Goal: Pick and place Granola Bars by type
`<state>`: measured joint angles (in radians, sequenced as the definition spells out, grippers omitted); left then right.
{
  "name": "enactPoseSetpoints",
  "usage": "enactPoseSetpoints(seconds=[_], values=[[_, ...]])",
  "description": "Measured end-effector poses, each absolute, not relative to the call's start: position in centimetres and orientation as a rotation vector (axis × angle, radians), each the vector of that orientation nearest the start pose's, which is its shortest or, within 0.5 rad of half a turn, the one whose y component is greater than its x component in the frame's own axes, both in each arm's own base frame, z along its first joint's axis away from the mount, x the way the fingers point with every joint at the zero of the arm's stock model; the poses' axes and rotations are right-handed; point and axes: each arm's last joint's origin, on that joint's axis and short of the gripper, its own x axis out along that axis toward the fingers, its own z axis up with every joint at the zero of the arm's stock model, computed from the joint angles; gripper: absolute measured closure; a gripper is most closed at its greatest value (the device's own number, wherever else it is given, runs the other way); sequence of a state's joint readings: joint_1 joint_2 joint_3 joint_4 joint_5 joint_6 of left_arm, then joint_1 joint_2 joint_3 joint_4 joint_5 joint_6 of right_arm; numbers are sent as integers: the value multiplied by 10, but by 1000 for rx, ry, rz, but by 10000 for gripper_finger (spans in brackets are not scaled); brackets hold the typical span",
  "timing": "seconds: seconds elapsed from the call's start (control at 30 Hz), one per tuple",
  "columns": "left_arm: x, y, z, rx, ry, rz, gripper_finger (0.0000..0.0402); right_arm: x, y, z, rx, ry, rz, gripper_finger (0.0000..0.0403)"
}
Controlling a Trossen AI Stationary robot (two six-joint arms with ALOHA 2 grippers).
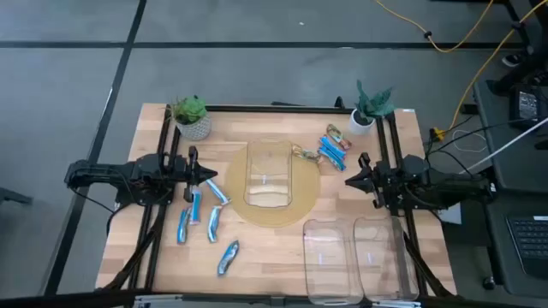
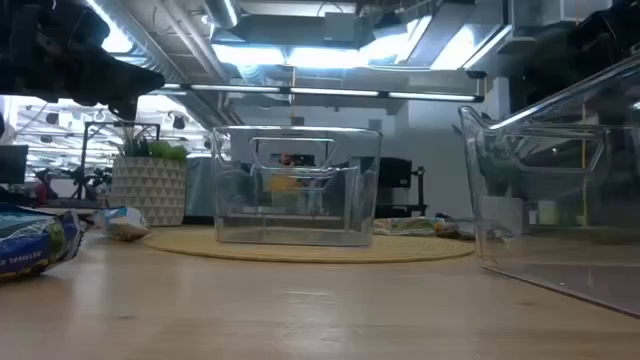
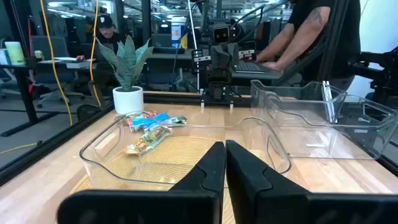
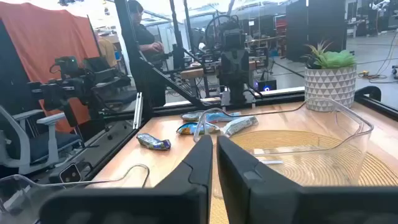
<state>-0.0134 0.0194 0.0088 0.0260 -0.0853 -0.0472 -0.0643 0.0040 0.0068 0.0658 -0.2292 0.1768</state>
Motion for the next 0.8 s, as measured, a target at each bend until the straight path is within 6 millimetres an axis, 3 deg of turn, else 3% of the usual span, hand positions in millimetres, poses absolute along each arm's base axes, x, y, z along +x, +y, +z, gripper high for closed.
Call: enactPoseSetpoints(seconds=[0.8], values=[[98, 1, 168, -48, -17, 72, 395, 97, 0, 172, 166, -53, 171, 375]])
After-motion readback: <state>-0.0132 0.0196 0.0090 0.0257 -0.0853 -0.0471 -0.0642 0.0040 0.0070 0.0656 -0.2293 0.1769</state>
